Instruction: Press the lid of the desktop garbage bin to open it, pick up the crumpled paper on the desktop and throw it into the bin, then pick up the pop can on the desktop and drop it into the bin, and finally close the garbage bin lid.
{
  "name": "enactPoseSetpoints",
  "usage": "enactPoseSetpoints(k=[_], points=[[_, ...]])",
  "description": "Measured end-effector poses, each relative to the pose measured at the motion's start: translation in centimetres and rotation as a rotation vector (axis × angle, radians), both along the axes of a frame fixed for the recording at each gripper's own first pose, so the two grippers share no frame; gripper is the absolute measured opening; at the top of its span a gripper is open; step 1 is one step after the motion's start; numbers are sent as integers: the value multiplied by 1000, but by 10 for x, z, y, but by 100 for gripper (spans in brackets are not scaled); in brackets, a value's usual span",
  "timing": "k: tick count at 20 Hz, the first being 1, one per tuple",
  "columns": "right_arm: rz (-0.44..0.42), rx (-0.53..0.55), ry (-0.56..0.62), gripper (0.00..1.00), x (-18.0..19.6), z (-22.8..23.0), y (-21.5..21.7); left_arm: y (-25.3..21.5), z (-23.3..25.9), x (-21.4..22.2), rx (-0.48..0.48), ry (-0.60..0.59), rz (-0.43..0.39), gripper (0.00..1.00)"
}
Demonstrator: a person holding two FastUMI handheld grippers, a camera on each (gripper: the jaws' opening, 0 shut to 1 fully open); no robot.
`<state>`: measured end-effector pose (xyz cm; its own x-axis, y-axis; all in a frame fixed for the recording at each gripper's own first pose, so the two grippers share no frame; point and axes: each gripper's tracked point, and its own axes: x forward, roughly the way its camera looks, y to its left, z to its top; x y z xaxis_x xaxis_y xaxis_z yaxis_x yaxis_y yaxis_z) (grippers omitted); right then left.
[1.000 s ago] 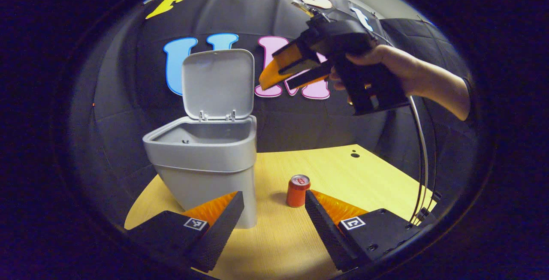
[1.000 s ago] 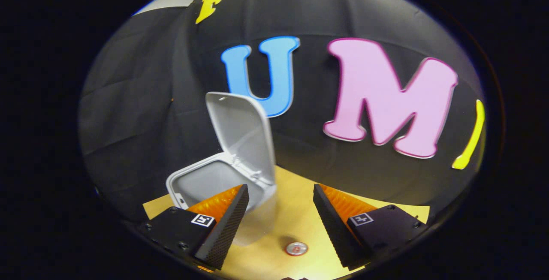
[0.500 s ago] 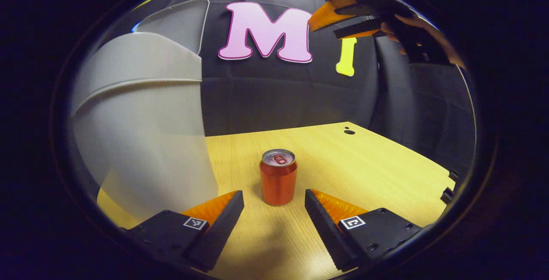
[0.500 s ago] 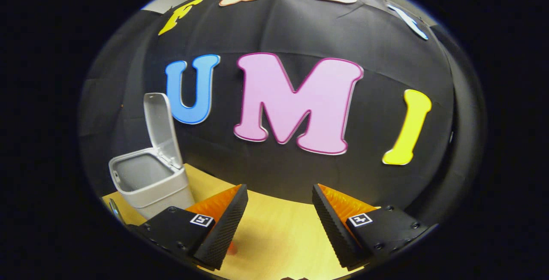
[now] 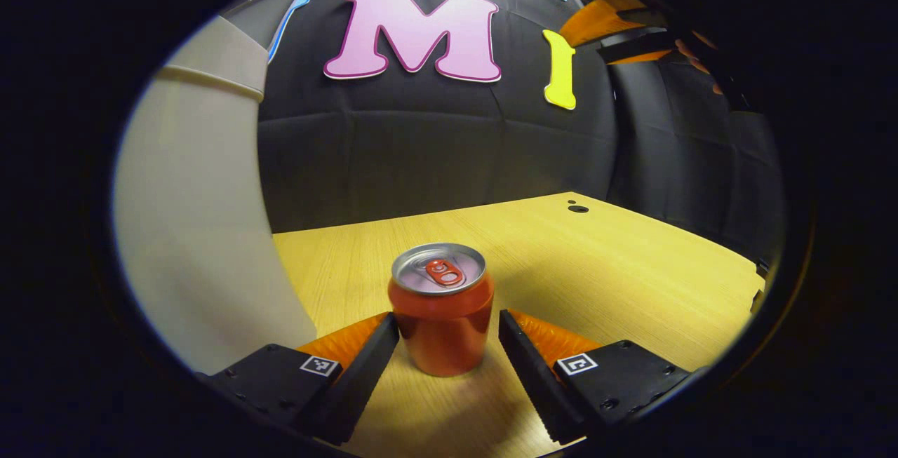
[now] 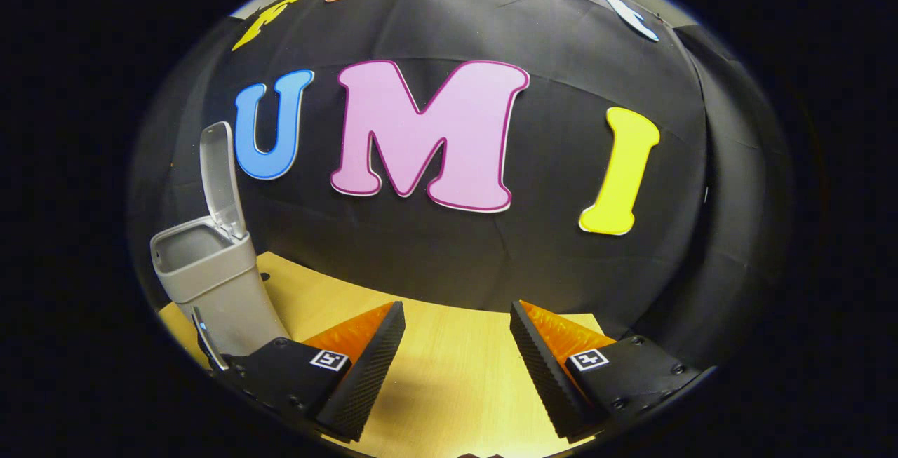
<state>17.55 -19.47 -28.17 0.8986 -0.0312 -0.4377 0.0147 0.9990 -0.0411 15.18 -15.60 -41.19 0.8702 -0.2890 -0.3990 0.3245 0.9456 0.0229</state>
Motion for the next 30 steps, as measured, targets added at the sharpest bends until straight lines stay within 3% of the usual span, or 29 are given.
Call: enactPoseSetpoints(k=[4,6,10,20,25,30], points=[[-12,-5,13,97,-5,-8,-10,-4,3,10,-24,-12,5,97],[-11,-13,18,97,-7,-10,-13,-3,4,10,-21,1,6,88],[-14,-26,20,97,-12,-8,-17,-15,28,3,-6,-7,-13,88],[-79,-16,-31,97,-19,32,-39,-22,232,-2,-114,-128,15,88],[-133,-12,-84,97,-16,66,-57,31,314,11,-98,-227,91,87],[-199,16,-128,97,-17,89,-70,127,324,21,36,-248,243,87]])
